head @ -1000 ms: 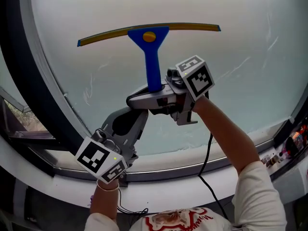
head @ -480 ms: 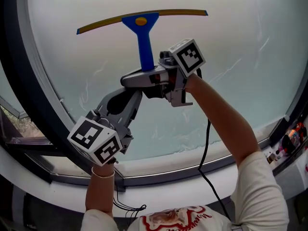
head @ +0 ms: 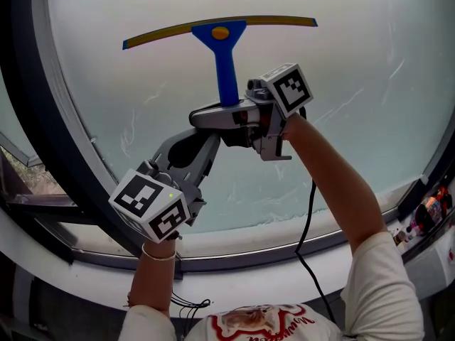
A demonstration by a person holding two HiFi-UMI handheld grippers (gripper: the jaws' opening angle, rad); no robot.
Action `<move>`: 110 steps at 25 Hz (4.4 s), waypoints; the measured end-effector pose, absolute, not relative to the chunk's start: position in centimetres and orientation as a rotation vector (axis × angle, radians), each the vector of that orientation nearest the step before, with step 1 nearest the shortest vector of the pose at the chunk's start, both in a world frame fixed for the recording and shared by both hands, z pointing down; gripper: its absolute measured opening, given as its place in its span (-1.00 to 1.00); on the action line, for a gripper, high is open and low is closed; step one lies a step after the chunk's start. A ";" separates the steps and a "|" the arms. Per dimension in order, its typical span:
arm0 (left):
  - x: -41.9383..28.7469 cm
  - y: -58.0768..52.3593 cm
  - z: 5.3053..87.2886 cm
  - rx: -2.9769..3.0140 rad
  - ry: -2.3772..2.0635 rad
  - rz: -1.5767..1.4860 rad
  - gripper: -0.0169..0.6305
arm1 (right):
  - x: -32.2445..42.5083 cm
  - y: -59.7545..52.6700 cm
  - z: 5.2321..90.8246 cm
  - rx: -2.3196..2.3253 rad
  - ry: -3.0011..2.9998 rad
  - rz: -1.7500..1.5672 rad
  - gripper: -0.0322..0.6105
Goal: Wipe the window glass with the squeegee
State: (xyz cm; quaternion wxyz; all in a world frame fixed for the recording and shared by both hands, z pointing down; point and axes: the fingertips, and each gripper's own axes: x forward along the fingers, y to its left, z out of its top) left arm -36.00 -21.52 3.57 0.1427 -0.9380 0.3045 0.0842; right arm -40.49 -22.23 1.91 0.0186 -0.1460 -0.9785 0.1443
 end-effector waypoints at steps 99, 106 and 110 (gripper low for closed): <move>-36.4 -21.3 19.8 -3.033 1.023 0.194 -0.94 | -40.7 -22.8 18.4 -0.445 -3.082 0.763 -0.69; -36.2 -21.4 21.4 -3.053 1.036 0.178 -0.94 | -40.4 -22.9 20.0 -0.436 -3.081 0.770 -0.69; -36.2 -21.4 22.2 -3.065 1.049 0.179 -0.94 | -40.4 -22.8 20.7 -0.434 -3.082 0.779 -0.69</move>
